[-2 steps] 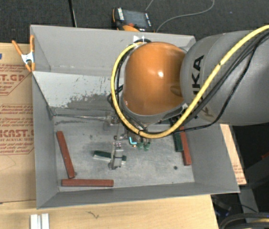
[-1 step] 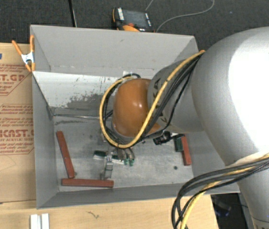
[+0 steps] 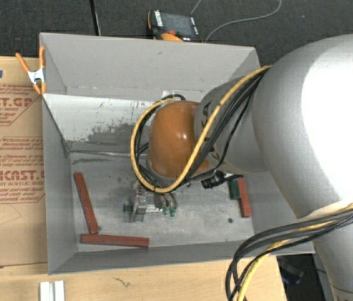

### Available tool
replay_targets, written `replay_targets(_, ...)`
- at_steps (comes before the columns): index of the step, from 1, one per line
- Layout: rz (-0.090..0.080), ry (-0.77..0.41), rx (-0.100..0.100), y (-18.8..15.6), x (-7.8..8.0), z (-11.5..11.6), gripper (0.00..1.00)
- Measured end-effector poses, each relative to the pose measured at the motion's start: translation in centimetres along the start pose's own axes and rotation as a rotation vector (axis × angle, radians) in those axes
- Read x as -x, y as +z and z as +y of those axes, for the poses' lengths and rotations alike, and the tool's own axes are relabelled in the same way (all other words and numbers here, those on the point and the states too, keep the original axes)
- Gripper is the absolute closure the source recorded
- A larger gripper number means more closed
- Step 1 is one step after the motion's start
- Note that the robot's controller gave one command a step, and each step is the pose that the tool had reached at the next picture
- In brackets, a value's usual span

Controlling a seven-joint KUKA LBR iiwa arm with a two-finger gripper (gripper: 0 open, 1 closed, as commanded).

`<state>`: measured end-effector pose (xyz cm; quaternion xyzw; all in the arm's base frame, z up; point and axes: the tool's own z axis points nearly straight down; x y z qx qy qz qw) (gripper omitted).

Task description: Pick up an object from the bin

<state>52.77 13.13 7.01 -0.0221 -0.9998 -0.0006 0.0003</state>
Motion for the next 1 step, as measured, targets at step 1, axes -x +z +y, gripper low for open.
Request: replay_targets(1,-0.009,-0.080,0.001,-15.29,-2.24,1.79,1.00)
